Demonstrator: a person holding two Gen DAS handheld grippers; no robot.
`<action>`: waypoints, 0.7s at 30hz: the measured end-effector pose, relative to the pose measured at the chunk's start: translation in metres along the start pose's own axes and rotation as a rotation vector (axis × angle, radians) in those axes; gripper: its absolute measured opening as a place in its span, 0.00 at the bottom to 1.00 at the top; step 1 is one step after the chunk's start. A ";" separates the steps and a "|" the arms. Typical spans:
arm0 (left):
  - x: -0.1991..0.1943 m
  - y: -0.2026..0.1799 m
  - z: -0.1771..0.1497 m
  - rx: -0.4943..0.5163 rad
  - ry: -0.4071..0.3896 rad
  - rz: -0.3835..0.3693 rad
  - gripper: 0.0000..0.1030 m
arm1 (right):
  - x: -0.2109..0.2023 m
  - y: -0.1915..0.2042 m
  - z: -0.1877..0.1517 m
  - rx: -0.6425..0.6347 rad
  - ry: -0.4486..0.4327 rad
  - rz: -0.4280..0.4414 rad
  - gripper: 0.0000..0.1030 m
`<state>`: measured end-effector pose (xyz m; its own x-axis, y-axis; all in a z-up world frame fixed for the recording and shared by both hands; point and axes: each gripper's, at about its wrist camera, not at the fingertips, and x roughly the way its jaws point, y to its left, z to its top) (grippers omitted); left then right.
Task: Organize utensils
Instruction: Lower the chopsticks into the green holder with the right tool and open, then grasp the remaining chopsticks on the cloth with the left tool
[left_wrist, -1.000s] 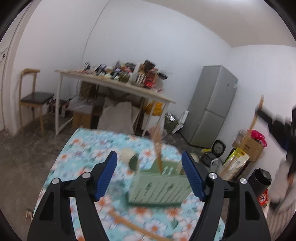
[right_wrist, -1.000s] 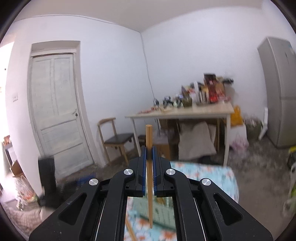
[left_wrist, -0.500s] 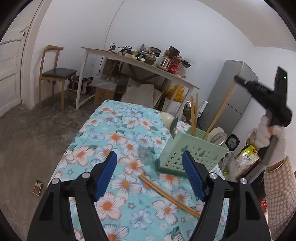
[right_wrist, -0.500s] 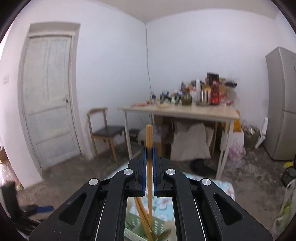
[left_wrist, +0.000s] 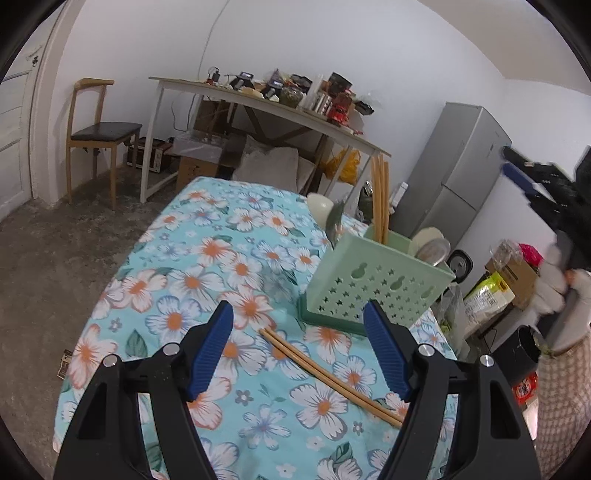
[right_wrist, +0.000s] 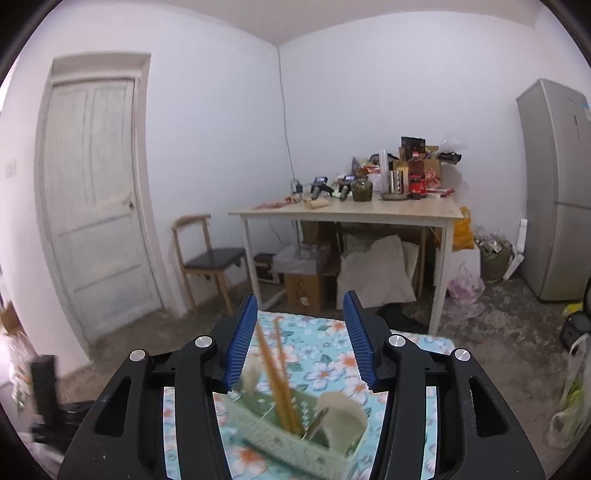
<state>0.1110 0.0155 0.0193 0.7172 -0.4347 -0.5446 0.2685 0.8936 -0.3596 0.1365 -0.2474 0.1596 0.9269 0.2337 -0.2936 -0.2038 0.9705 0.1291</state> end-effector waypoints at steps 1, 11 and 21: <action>0.003 -0.001 -0.002 0.002 0.012 -0.002 0.69 | -0.007 -0.001 -0.003 0.013 -0.002 0.016 0.48; 0.062 0.001 -0.024 -0.144 0.246 -0.125 0.53 | -0.020 0.001 -0.117 0.209 0.239 0.075 0.49; 0.130 0.035 -0.062 -0.514 0.470 -0.235 0.31 | -0.003 -0.004 -0.191 0.386 0.420 0.081 0.49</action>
<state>0.1736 -0.0163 -0.1111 0.2956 -0.7138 -0.6350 -0.0367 0.6557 -0.7541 0.0746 -0.2409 -0.0208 0.6925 0.3861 -0.6094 -0.0659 0.8750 0.4795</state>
